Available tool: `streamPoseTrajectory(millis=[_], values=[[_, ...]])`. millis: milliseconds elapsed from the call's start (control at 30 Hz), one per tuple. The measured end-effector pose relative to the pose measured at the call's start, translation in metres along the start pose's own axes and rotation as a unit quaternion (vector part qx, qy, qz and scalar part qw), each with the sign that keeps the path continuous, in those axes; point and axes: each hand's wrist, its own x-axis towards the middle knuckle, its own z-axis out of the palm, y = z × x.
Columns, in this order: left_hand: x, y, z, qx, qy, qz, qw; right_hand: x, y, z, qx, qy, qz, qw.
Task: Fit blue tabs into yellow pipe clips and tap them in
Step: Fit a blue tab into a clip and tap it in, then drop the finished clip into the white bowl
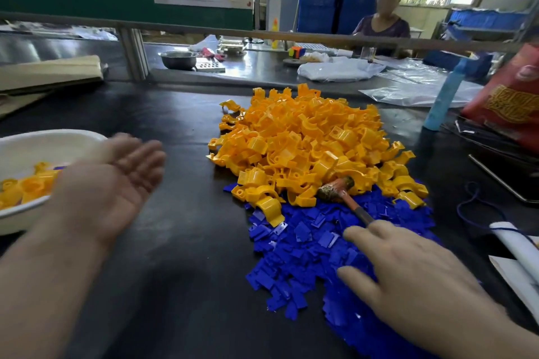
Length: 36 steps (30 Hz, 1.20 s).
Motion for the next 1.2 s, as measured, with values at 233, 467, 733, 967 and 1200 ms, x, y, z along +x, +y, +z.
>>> streamPoseTrajectory(millis=[233, 467, 733, 967, 1200], values=[[-0.021, -0.082, 0.072, 0.716, -0.160, 0.168, 0.658, 0.041, -0.034, 0.026, -0.042, -0.077, -0.048, 0.995], [-0.025, -0.106, 0.071, 0.806, -0.194, 0.220, 0.514, 0.041, -0.022, 0.041, 0.000, 0.026, -0.064, 0.998], [-0.034, -0.091, 0.066, 0.767, -0.151, 0.208, 0.588, 0.041, -0.017, 0.044, 0.049, 0.086, -0.062, 0.993], [-0.036, -0.095, 0.060, 0.739, -0.163, 0.145, 0.638, 0.043, -0.015, 0.043, 0.153, 0.127, -0.051, 0.979], [-0.034, -0.088, 0.054, 0.585, -0.140, 0.046, 0.798, 0.044, -0.015, 0.043, 0.233, 0.168, -0.010, 0.958]])
